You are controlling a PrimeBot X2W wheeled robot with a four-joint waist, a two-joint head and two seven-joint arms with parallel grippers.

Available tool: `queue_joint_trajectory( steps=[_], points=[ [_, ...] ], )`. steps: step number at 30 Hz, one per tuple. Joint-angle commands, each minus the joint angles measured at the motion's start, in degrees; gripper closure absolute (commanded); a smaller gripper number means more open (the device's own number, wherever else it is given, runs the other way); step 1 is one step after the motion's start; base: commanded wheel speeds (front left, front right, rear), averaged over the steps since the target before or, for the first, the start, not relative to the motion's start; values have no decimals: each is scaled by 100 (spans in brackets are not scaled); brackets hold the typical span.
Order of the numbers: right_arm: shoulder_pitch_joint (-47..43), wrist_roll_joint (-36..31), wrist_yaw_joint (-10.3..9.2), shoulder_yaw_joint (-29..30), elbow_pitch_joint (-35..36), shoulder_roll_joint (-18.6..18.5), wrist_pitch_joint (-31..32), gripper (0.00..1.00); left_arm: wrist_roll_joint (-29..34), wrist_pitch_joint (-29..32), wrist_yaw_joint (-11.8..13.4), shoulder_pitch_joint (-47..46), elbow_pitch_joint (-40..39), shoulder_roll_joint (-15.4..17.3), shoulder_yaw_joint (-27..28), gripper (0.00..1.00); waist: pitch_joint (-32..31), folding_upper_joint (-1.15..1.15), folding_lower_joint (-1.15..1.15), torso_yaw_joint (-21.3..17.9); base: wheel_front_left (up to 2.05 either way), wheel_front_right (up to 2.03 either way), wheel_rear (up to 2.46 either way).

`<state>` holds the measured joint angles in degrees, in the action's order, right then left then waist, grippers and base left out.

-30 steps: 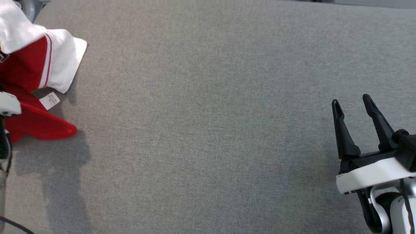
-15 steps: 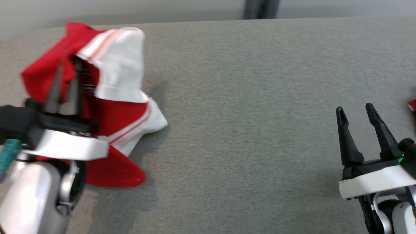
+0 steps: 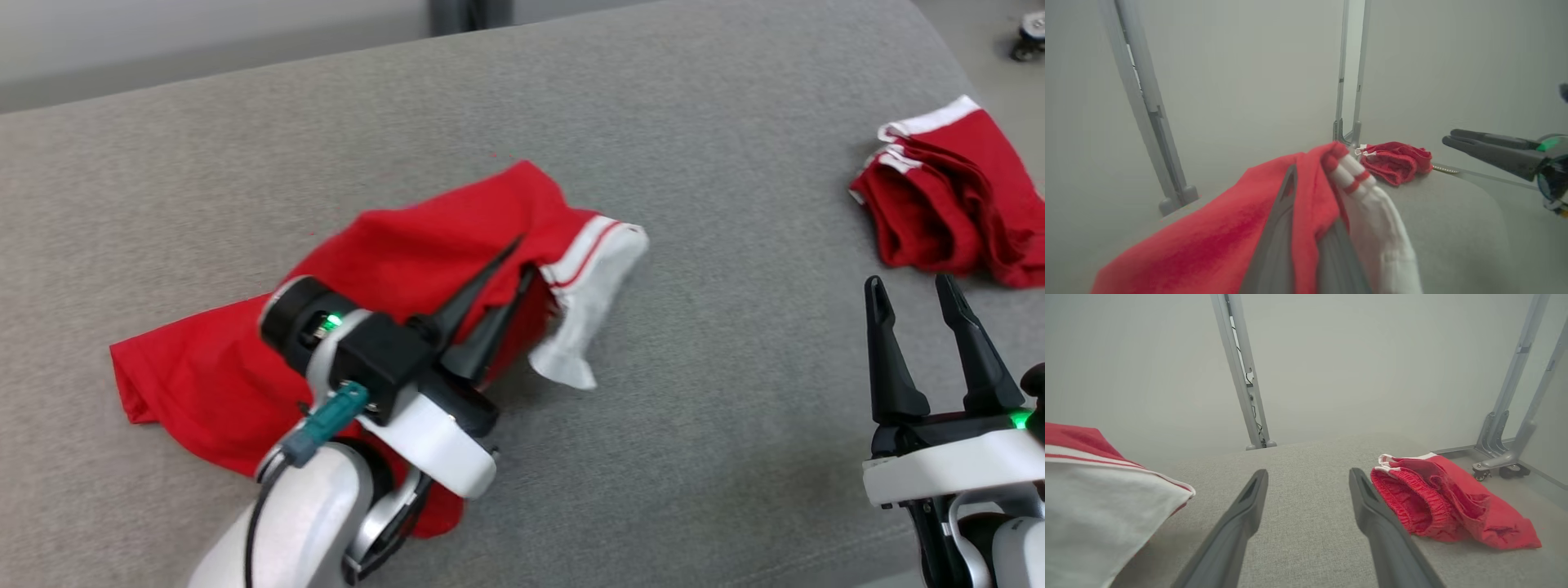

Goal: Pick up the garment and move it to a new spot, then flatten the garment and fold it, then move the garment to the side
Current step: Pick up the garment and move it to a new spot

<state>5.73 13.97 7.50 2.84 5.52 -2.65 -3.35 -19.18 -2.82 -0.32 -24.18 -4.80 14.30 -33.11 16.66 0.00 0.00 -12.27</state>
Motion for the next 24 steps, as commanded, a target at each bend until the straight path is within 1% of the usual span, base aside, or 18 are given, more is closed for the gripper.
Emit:
queue_joint_trajectory(
  steps=[1,3,5,12,13,14,15,20,24],
  points=[
    [-18,73,-2,-6,-35,-16,-66,0,55,75,-97,-81,136,9,-131,100,121,0,0,-238,0,0,0],
    [-9,119,-2,-28,-72,-18,-104,0,76,159,-181,-106,345,-4,-248,100,176,0,0,-310,0,0,0],
    [-5,144,-2,-26,-93,-18,-125,0,71,212,-201,-110,475,-7,-306,100,201,0,0,-326,0,0,0],
    [102,214,-2,-89,-240,-19,-209,0,-96,358,-509,-367,1656,-42,-580,100,386,0,0,-280,0,0,0],
    [114,211,-2,-100,-254,-19,-219,0,-111,362,-537,-407,1803,-52,-614,84,402,0,0,-261,0,0,0],
    [132,207,-2,-113,-272,-19,-222,0,-133,322,-549,-451,1931,-76,-627,57,409,0,0,-239,0,0,0],
    [150,195,-2,-107,-287,-19,-230,0,-116,269,-570,-505,2015,-102,-652,0,416,0,0,-207,0,0,0],
    [194,136,-2,-73,-347,-20,-225,0,-142,-136,-597,-519,2221,-178,-700,0,344,0,0,-2,0,0,0],
    [147,62,-2,-45,-351,-19,-182,0,-204,-600,-463,-344,2092,-163,-549,0,193,0,0,211,0,0,0]
  ],
)
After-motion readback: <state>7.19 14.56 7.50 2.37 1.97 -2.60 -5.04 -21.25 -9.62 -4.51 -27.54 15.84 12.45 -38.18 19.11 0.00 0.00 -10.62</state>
